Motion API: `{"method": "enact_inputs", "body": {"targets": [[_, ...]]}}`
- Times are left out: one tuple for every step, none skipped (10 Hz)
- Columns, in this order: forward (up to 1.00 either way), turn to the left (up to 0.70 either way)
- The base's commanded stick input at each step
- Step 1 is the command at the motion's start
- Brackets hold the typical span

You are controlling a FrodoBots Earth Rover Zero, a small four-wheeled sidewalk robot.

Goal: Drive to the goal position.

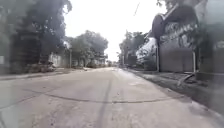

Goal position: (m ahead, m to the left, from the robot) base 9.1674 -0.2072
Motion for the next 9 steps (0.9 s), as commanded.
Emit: {"method": "enact_inputs", "body": {"targets": [[0.50,0.00],[0.50,-0.11],[0.50,-0.46],[0.50,-0.50],[0.50,-0.50],[0.50,-0.50],[0.50,-0.50],[0.50,-0.50],[0.50,-0.50]]}}
